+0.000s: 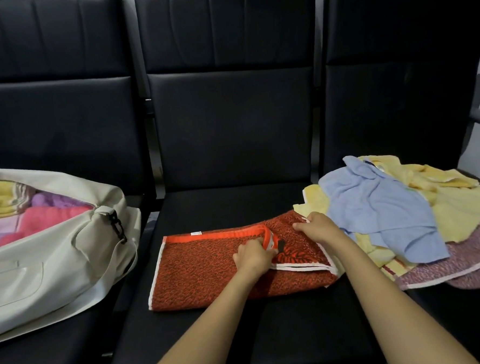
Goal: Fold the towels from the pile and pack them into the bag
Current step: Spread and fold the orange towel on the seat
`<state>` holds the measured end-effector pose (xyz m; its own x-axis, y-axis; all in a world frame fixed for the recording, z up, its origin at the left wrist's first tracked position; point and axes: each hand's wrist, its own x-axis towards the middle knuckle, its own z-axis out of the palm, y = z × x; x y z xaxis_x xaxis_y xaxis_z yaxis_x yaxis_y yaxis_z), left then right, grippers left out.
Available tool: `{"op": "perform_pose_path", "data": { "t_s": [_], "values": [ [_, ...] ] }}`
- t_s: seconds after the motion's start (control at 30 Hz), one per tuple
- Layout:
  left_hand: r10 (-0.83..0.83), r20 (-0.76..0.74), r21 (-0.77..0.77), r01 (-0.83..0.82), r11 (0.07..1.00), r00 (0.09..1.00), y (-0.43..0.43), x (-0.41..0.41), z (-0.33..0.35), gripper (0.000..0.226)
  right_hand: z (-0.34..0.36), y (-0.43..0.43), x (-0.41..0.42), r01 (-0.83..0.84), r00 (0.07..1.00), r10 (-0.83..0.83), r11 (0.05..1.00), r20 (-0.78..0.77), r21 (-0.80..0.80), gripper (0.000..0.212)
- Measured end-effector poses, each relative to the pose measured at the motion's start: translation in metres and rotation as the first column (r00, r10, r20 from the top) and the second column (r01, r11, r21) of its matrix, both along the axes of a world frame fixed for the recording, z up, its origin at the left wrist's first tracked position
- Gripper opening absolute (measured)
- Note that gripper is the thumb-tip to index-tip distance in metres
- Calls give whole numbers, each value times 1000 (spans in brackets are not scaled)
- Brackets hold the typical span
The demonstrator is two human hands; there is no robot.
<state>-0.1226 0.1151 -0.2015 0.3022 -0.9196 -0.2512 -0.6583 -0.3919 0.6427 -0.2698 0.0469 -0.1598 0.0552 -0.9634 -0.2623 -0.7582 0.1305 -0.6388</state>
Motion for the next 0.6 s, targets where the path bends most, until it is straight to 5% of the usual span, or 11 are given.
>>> {"op": "perform_pose_path", "data": {
  "t_s": [0.1, 0.2, 0.27, 0.33, 0.47, 0.6],
  "values": [
    [-11, 1, 7, 11, 1000, 1000, 1, 1, 1, 45, 2, -1, -2, 37, 980, -66, 988, 187, 150, 36],
    [-24, -8, 5, 24, 1000, 1000, 2, 1, 3, 44, 10, 3, -6, 3, 865, -113, 976, 489, 220, 14],
    [-27, -8, 10, 27, 1000, 1000, 3, 1, 4, 43, 10, 8, -12, -49, 835, -70, 978, 546, 201, 8],
    [-32, -54, 7, 32, 999, 998, 4, 2, 7, 38, 5, 13, -13, -143, 862, 50, 979, 504, 147, 31],
    [-14, -419, -196, -76, 978, 908, 5, 3, 18, 25, -1, 16, -1, -270, 850, 203, 960, 486, 72, 34],
    [-14, -411, -266, -105, 958, 912, 6, 1, 21, 13, -4, 12, 4, -398, 898, 396, 917, 191, -26, 43]
  ]
}}
